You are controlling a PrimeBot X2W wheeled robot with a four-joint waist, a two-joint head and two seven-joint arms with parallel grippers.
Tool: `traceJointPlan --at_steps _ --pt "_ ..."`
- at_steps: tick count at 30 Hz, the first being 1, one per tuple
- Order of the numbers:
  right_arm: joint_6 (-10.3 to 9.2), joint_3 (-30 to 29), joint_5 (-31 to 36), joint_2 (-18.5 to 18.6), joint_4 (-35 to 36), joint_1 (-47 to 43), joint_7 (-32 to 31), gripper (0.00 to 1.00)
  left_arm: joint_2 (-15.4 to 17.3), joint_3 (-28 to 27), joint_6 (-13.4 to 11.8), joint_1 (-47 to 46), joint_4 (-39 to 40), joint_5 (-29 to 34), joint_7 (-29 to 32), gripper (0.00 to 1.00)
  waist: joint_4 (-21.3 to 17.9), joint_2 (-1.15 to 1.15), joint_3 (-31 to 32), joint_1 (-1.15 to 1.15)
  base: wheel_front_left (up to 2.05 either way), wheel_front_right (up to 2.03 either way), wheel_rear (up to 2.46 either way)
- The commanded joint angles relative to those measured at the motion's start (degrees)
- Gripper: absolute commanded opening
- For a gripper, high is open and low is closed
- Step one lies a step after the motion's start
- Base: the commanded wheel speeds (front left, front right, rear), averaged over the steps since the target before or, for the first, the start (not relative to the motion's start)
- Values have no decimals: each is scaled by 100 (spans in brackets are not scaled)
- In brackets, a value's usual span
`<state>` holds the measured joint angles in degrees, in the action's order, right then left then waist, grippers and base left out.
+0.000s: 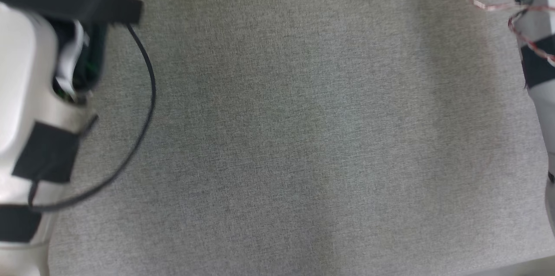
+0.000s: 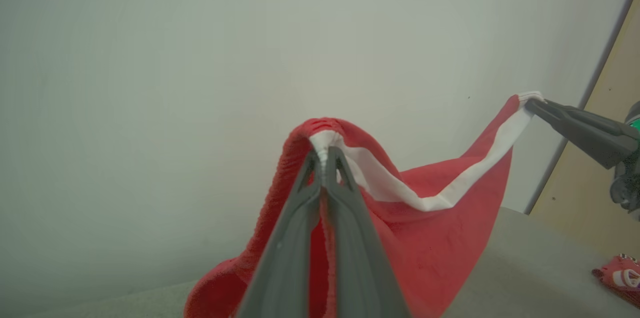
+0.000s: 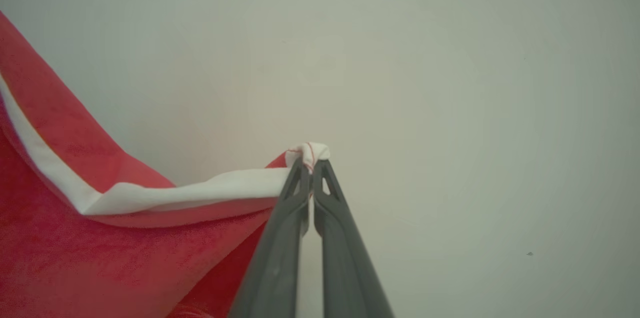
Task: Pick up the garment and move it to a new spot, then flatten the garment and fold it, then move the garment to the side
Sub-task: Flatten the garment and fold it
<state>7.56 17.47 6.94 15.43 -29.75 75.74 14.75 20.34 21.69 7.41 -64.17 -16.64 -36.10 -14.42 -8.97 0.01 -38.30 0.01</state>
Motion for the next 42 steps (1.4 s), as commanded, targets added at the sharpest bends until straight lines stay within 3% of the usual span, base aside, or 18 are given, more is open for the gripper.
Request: traceJointPlan --at_steps 1,7,14,18,29,42 --pt "-19 78 -84 103 106 -149 31 0 77 115 7 187 112 -161 29 0 9 -1 127 -1 0 0 0" --pt "-19 89 -237 347 502 -748 -329 0 332 694 4 842 384 -542 121 0 -4 -1 609 -1 0 0 0" --pt "-19 -288 -420 327 1136 -1925 -1580 0 583 1226 3 1561 417 -748 139 0 -61 -1 1198 -1 0 0 0" --pt "-19 -493 -760 320 1686 -2985 -2482 0 542 1313 -94 2080 196 -706 52 0 -67 -1 1584 -1 0 0 0" --pt "-19 -677 -1448 334 3007 -5427 -4054 0 182 956 -474 3515 -148 -674 -83 0 -87 -1 2369 -1 0 0 0" --pt "-19 -984 -2225 503 4208 -6918 -5307 0 -149 484 -436 4978 26 -162 -76 0 25 -1 3061 -1 0 0 0"
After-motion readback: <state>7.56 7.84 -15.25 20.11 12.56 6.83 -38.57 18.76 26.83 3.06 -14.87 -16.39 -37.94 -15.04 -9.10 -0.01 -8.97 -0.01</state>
